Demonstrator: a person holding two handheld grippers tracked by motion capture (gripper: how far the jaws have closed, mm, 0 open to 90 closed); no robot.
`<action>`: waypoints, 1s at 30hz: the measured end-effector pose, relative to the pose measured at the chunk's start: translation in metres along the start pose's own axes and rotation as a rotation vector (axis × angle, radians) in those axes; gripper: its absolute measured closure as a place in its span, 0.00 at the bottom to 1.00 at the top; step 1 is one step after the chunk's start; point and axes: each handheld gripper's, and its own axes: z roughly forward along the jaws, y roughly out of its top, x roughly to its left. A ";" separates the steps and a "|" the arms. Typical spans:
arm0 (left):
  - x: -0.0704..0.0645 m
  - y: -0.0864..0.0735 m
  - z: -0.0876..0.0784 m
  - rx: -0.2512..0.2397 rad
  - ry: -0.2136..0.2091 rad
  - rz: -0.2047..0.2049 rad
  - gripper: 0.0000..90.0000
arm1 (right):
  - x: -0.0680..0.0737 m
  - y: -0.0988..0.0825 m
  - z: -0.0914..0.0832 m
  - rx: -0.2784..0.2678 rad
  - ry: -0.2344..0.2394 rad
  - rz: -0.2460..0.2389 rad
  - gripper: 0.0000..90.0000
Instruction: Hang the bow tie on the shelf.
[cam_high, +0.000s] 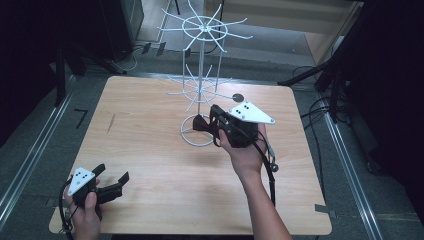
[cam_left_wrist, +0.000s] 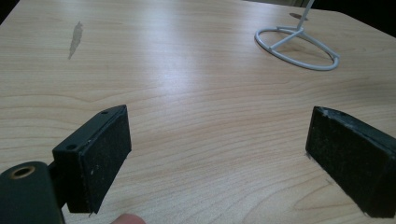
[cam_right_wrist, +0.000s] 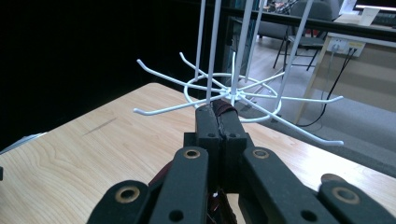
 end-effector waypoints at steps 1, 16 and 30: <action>0.000 0.000 0.000 0.000 0.000 0.000 0.08 | 0.000 0.000 0.000 0.000 0.000 0.000 1.00; 0.000 0.000 0.000 -0.001 -0.001 0.001 0.08 | -0.025 -0.011 0.015 0.024 0.037 0.145 1.00; 0.000 0.000 0.000 0.001 0.000 0.003 0.08 | -0.026 -0.037 0.034 0.102 0.037 0.195 1.00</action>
